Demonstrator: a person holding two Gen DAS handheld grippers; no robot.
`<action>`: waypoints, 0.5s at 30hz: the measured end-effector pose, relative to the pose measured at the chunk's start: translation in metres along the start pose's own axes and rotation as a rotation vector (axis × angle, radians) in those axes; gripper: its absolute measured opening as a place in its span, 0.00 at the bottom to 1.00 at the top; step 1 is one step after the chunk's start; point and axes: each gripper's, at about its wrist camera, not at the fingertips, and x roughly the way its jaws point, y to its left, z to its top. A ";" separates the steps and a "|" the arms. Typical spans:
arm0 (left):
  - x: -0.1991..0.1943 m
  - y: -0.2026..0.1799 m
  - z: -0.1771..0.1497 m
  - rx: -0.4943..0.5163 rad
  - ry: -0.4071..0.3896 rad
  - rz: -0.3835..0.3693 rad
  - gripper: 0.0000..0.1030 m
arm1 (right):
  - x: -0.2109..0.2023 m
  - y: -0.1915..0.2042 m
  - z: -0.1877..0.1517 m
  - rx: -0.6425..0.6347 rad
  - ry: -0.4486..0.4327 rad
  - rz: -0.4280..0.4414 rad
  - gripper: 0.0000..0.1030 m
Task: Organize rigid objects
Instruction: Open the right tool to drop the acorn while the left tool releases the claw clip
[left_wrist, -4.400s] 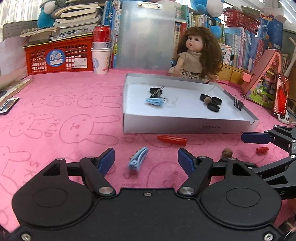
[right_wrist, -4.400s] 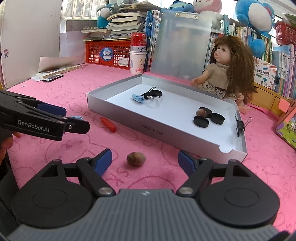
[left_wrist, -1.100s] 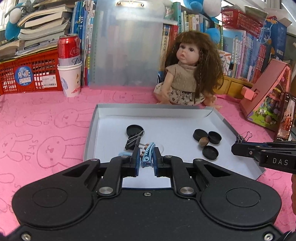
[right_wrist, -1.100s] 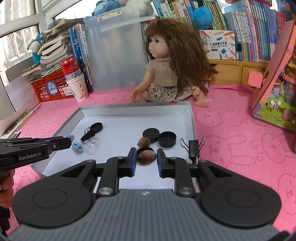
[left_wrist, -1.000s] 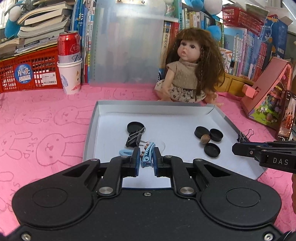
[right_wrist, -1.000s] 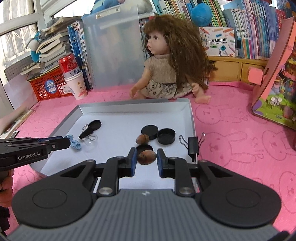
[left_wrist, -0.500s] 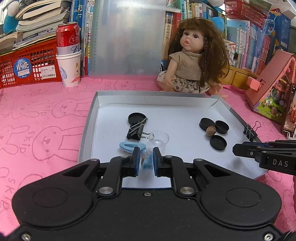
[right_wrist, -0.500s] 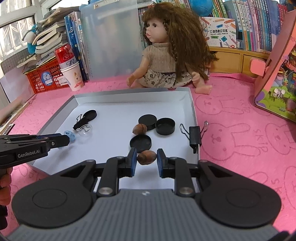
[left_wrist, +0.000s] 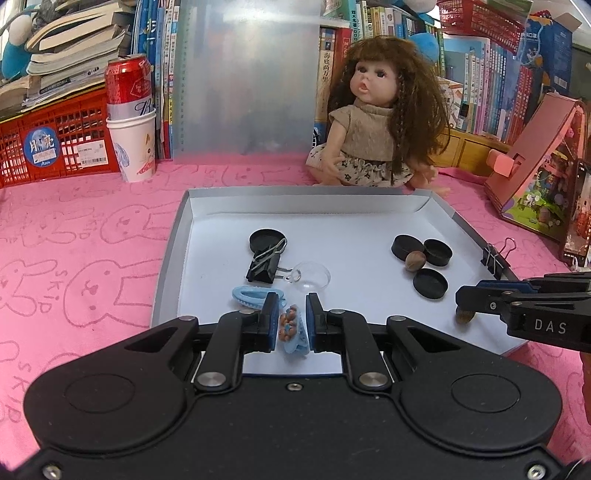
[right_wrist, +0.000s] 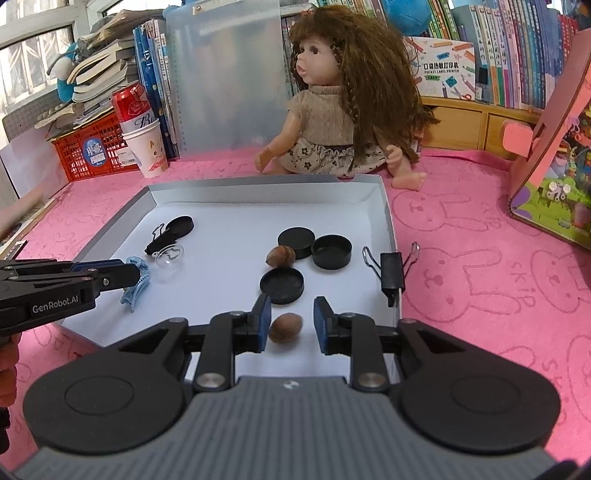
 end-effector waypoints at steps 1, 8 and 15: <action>-0.001 0.000 0.000 0.000 -0.001 -0.001 0.14 | -0.001 0.001 0.000 -0.003 -0.003 0.000 0.43; -0.012 -0.005 0.000 0.012 -0.016 -0.012 0.27 | -0.010 0.003 0.000 -0.011 -0.030 -0.003 0.59; -0.033 -0.010 -0.004 0.018 -0.042 -0.046 0.42 | -0.023 0.007 -0.001 -0.018 -0.061 -0.002 0.66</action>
